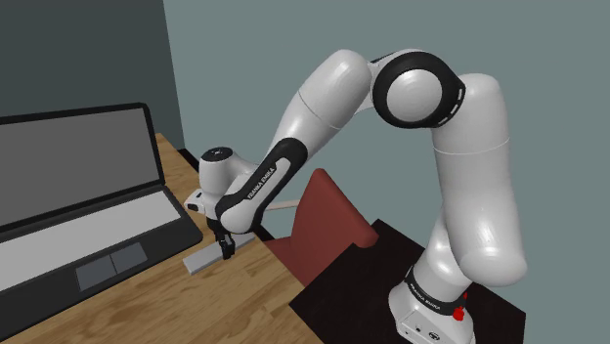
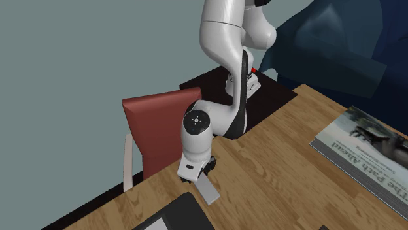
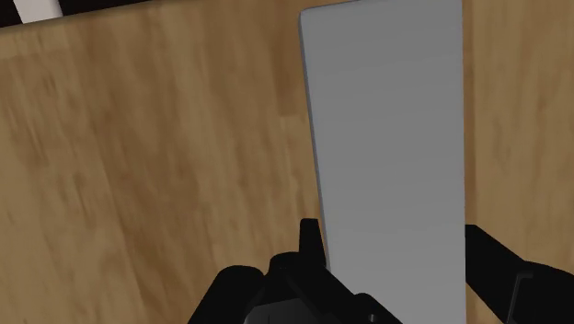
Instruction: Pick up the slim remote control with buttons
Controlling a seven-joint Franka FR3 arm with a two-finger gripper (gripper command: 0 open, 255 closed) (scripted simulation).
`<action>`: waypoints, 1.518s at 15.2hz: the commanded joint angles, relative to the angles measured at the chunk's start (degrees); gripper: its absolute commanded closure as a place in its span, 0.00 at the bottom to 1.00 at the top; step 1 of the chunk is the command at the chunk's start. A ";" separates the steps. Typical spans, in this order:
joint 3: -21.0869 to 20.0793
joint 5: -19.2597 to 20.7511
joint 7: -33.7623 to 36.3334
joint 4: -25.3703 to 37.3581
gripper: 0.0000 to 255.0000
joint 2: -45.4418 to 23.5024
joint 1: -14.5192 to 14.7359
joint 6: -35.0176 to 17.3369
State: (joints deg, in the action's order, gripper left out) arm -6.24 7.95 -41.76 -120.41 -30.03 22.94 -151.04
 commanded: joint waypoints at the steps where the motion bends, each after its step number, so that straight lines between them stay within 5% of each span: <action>1: 0.01 0.01 0.02 -0.06 1.00 -0.09 0.01 -0.07; 8: 0.01 0.01 -0.01 -0.01 1.00 -0.14 -0.01 -0.08; 23: -1.63 -2.27 -1.69 -0.82 1.00 9.54 -1.21 8.73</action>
State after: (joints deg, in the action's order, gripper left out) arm -7.75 5.87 -43.37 -120.99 -21.35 21.78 -142.92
